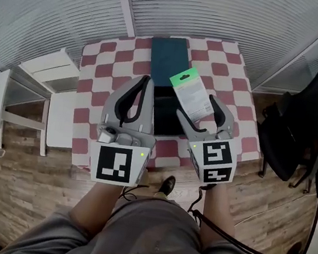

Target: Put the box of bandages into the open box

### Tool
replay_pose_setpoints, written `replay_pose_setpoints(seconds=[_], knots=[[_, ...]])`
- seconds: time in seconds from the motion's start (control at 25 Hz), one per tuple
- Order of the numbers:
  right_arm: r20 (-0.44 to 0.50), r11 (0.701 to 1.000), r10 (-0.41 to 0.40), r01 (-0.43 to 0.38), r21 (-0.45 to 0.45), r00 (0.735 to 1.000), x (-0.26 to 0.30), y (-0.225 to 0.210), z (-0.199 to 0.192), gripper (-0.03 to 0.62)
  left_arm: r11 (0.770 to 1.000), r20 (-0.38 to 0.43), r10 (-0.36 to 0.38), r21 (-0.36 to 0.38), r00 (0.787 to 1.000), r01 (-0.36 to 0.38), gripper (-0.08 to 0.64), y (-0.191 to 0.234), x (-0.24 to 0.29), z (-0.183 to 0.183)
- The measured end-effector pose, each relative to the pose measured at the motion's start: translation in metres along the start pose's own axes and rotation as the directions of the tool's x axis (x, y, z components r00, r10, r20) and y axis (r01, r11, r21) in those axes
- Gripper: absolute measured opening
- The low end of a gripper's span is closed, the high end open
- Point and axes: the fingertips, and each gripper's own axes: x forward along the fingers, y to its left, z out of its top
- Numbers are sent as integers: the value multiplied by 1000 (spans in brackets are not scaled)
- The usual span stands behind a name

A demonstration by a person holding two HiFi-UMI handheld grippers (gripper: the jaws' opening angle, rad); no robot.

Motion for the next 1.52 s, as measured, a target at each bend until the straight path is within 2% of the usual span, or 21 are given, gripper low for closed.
replay_pose_setpoints(seconds=[0.4, 0.72, 1.16, 1.52], knots=[[-147, 993, 24, -7, 114, 989, 37, 25, -72, 387, 999, -111, -33, -30, 993, 29, 0, 20, 9, -46], [-249, 989, 27, 9, 146, 968, 56, 34, -112, 387, 996, -160, -73, -60, 984, 64, 0, 26, 24, -82], [-371, 986, 33, 29, 161, 928, 80, 44, -138, 390, 993, -188, -95, -89, 977, 80, 0, 42, 35, -102], [-330, 988, 23, 29, 152, 944, 93, 42, -124, 405, 994, -181, -82, -82, 980, 68, 0, 55, 41, -99]])
